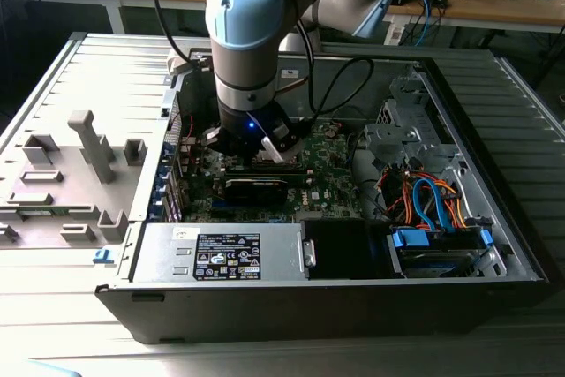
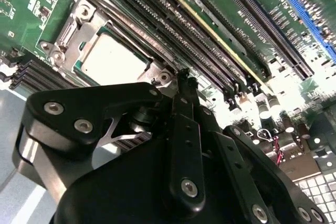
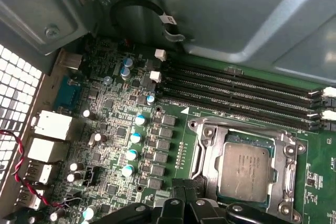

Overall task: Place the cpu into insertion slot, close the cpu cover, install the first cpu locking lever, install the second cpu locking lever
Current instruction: 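Install the second cpu locking lever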

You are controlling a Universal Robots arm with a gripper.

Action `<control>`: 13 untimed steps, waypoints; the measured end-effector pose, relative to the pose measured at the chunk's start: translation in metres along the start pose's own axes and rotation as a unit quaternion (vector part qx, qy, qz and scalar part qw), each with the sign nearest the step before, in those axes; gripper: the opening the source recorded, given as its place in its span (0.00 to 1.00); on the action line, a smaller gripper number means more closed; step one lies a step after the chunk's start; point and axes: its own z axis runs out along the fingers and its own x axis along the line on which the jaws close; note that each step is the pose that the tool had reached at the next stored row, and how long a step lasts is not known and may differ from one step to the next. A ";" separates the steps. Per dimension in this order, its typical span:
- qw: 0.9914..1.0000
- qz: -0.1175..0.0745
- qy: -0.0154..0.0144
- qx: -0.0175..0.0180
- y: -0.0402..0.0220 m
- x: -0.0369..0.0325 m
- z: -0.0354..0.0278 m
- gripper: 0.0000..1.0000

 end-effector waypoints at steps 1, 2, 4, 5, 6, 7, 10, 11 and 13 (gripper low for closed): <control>1.000 0.000 0.000 -0.002 -0.0001 0.0000 0.0003 0.11; 1.000 0.000 -0.001 -0.006 -0.0001 0.0000 0.0007 0.11; 1.000 0.000 -0.002 -0.010 -0.0001 0.0000 0.0010 0.11; 1.000 -0.001 -0.002 -0.011 -0.0001 0.0000 0.0009 0.11; 1.000 -0.001 -0.003 -0.010 -0.0001 0.0000 0.0005 0.11; 1.000 -0.001 -0.003 -0.010 0.0002 0.0000 -0.0012 0.11; 1.000 -0.001 -0.003 -0.010 0.0031 -0.0007 -0.0147 0.11; 1.000 -0.001 -0.003 -0.010 0.0037 -0.0008 -0.0176 0.11; 1.000 -0.001 -0.003 -0.010 0.0053 -0.0011 -0.0252 0.11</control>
